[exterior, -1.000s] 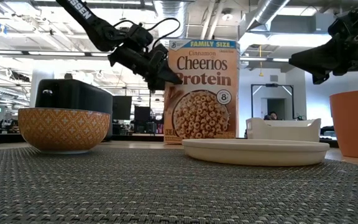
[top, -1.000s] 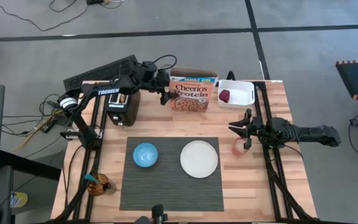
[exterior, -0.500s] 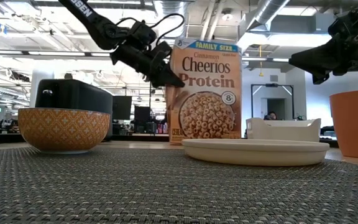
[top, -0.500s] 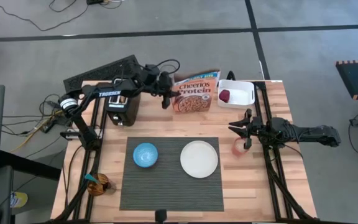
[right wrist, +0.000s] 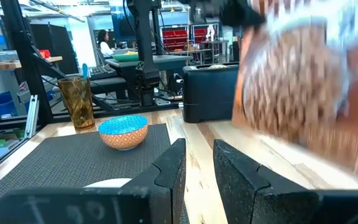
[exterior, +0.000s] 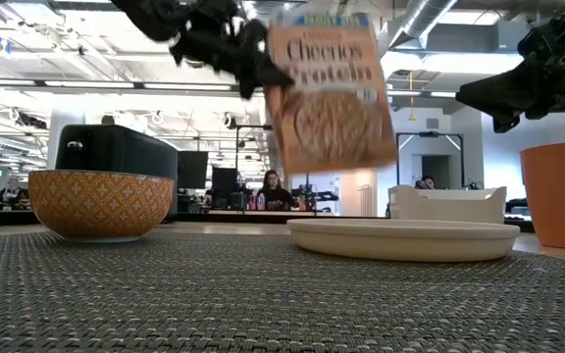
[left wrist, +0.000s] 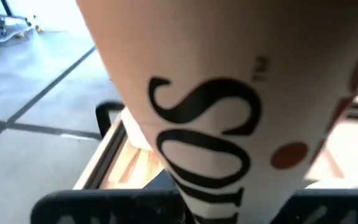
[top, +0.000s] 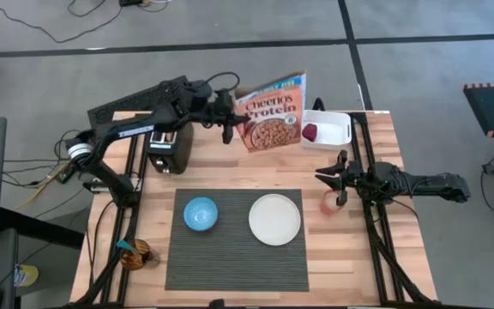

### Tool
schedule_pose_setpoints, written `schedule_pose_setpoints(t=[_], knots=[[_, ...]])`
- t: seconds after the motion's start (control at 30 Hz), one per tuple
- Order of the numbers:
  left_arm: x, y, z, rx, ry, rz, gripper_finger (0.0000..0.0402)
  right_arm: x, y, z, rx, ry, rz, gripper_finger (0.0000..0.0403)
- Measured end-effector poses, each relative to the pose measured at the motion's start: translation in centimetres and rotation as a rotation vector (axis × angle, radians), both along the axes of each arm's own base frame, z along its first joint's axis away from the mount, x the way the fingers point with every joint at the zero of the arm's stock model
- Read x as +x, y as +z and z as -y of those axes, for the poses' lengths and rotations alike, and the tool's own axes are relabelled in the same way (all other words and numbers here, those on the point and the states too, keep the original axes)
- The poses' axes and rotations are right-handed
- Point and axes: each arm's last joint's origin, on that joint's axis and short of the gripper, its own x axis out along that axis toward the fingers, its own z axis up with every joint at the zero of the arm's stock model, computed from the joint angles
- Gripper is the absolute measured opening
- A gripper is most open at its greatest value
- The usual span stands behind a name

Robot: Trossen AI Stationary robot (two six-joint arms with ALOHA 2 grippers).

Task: Arrange a breakfast setting
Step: Pour the cereal into the blue bowl

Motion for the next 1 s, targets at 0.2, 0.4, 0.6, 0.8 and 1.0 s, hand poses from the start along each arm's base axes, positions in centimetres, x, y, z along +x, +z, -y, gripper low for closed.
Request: schedule_pose_setpoints(t=[0.2, 0.4, 0.6, 0.8, 1.0], knots=[[-1.6, 5.8, 2.2, 0.027, 0.01, 0.072, 0.0, -0.2, 1.4, 0.1, 0.176, -0.017, 0.183, 0.0111], [-2.9, 9.7, 4.1, 0.033, 0.009, 0.152, 0.0, -1.5, 4.4, 0.7, 0.491, -0.089, 0.626, 0.0111], [-2.7, 11.4, 5.7, 0.008, -0.011, 0.208, 0.0, -2.5, 5.5, 1.3, 0.471, -0.191, 0.791, 0.0111], [-1.8, 12.3, 8.0, -0.008, -0.011, 0.252, 0.0, -2.3, 6.2, 1.4, 0.531, -0.136, 0.78, 0.0115], [-1.3, 13.2, 10.1, -0.005, 0.055, 0.278, 0.0, -0.9, 7.7, 1.1, 0.482, -0.028, 0.641, 0.0186]])
